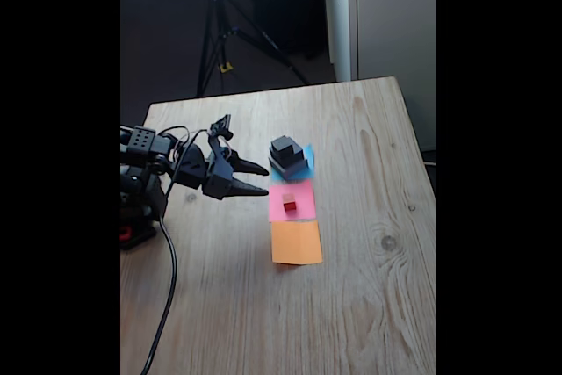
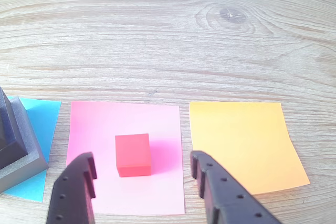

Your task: Tower of hanoi

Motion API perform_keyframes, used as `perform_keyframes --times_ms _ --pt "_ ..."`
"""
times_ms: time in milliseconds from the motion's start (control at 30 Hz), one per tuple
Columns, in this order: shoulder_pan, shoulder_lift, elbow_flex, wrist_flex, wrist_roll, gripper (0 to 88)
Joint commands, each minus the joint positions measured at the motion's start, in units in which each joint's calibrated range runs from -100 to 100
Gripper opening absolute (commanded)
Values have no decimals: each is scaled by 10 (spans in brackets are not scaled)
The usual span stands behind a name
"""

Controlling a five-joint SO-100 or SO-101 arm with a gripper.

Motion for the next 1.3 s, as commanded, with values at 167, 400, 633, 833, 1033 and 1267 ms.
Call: perform_keyframes --times_ms 167,400,633,833,1033,1267 --pt "-7 169 33 -271 7 211" --pt "-5 319 31 -424 7 216" --pt "-4 440 4 -527 7 211" --pt "-3 517 -40 -554 7 218" --pt "-8 569 -48 -606 7 223" --pt "-20 603 -47 -639 7 225"
